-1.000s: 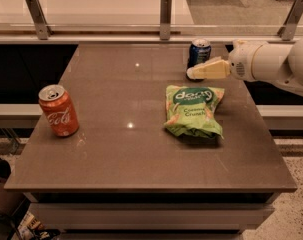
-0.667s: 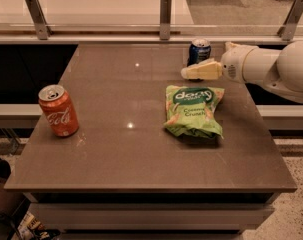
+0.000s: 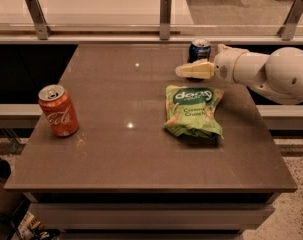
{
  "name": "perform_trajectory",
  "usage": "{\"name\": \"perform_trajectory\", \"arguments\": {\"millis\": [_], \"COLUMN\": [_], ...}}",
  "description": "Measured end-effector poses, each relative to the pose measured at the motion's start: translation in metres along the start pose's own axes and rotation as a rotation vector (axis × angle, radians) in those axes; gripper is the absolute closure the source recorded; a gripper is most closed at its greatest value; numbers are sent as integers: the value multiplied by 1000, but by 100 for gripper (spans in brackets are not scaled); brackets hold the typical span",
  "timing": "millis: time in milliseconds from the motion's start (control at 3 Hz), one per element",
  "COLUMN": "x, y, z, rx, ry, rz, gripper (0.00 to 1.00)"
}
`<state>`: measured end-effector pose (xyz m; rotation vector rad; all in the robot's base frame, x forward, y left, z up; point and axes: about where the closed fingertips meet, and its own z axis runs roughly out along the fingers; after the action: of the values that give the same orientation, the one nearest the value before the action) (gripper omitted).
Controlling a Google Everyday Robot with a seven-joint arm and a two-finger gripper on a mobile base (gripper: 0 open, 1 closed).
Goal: Move pepsi can near coke can
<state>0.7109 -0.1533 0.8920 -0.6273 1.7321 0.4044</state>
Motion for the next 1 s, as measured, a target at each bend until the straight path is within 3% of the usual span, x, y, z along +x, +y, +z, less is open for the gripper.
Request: {"name": "perform_trajectory", "arguments": {"millis": [333,1000], "x": [-5,-5], "y": [0,4], "z": [12,16], "rx": [-18,-25], "ry": [-29,-29], "rz": [4,3], "gripper": [18,65]}}
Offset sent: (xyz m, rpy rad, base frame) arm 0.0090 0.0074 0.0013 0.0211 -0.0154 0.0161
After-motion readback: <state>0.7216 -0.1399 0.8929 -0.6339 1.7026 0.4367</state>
